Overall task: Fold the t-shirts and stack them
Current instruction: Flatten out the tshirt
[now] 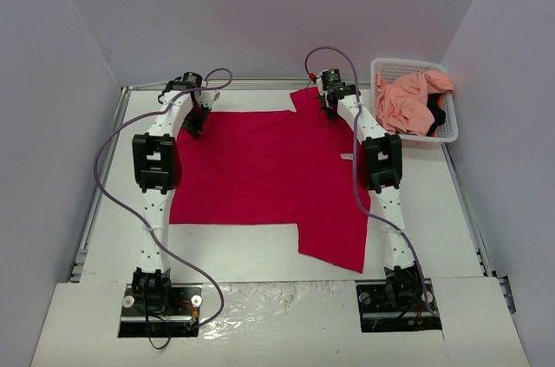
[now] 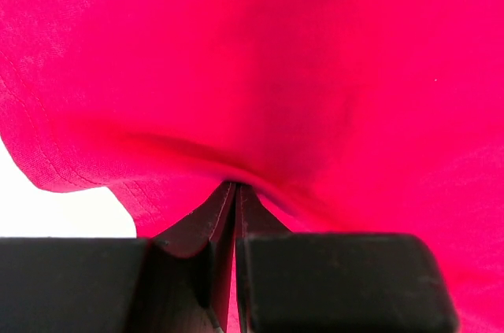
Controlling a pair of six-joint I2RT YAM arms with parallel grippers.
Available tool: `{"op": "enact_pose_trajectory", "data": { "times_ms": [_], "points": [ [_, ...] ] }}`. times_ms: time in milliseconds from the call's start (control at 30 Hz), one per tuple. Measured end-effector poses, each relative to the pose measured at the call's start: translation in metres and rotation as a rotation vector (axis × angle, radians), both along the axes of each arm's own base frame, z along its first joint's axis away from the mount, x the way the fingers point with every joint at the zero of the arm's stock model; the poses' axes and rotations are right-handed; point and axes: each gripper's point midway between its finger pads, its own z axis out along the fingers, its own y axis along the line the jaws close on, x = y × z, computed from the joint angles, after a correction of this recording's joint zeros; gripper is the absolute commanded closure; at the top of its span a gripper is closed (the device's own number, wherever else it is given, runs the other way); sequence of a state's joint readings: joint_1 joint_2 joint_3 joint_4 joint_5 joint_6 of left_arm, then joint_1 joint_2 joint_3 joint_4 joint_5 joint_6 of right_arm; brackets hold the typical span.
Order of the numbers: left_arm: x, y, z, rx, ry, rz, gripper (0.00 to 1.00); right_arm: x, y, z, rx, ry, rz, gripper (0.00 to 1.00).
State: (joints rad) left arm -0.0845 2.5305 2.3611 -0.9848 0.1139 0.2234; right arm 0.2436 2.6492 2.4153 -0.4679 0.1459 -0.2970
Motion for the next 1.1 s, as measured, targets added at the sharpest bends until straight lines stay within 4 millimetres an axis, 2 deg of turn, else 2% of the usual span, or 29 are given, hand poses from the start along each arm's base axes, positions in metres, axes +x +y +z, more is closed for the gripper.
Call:
{"op": "enact_pose_trajectory", "data": {
  "times_ms": [233, 333, 367, 400, 433, 467, 533, 567, 600, 633, 667, 700, 767, 833, 1000, 1100],
  "points": [
    [0.000, 0.003, 0.002, 0.020, -0.017, 0.006, 0.97, 0.006, 0.001, 0.008, -0.049, -0.045, 0.002, 1.00],
    [-0.012, 0.005, 0.008, 0.026, -0.020, 0.004, 0.83, -0.006, 0.005, 0.021, -0.075, -0.042, 0.017, 1.00],
    [-0.017, 0.006, 0.014, 0.027, -0.026, 0.002, 0.74, -0.011, 0.007, 0.029, -0.086, -0.047, 0.024, 1.00],
    [-0.021, 0.006, 0.025, 0.027, -0.044, -0.003, 0.67, -0.015, 0.010, 0.043, -0.093, -0.060, 0.031, 0.97],
    [-0.027, 0.007, 0.039, 0.027, -0.065, -0.007, 0.51, -0.021, 0.014, 0.060, -0.099, -0.077, 0.039, 0.90],
    [-0.031, 0.008, 0.056, 0.029, -0.099, -0.018, 0.48, -0.025, 0.019, 0.079, -0.101, -0.104, 0.048, 0.77],
    [-0.039, 0.009, 0.096, 0.027, -0.185, -0.030, 0.44, -0.042, 0.027, 0.124, -0.099, -0.162, 0.074, 0.71],
    [-0.045, 0.010, 0.119, 0.030, -0.233, -0.041, 0.38, -0.052, 0.030, 0.147, -0.091, -0.193, 0.087, 0.62],
    [-0.050, 0.011, 0.143, 0.035, -0.293, -0.058, 0.35, -0.064, 0.034, 0.172, -0.077, -0.232, 0.102, 0.59],
    [-0.059, 0.013, 0.164, 0.042, -0.348, -0.074, 0.34, -0.080, 0.038, 0.192, -0.064, -0.259, 0.127, 0.55],
    [-0.071, 0.015, 0.182, 0.052, -0.389, -0.093, 0.30, -0.096, 0.040, 0.208, -0.051, -0.272, 0.153, 0.46],
    [-0.085, 0.017, 0.196, 0.064, -0.428, -0.114, 0.29, -0.113, 0.043, 0.224, -0.028, -0.289, 0.185, 0.43],
    [-0.115, 0.021, 0.206, 0.088, -0.459, -0.154, 0.28, -0.149, 0.041, 0.238, 0.000, -0.285, 0.241, 0.35],
    [-0.149, 0.025, 0.197, 0.110, -0.455, -0.207, 0.27, -0.181, 0.034, 0.235, 0.023, -0.256, 0.276, 0.30],
    [-0.243, 0.029, 0.135, 0.128, -0.322, -0.368, 0.27, -0.267, 0.012, 0.170, 0.065, -0.037, 0.352, 0.18],
    [-0.284, 0.028, 0.113, 0.117, -0.282, -0.445, 0.27, -0.306, 0.003, 0.141, 0.142, 0.067, 0.379, 0.14]
  ]
}}
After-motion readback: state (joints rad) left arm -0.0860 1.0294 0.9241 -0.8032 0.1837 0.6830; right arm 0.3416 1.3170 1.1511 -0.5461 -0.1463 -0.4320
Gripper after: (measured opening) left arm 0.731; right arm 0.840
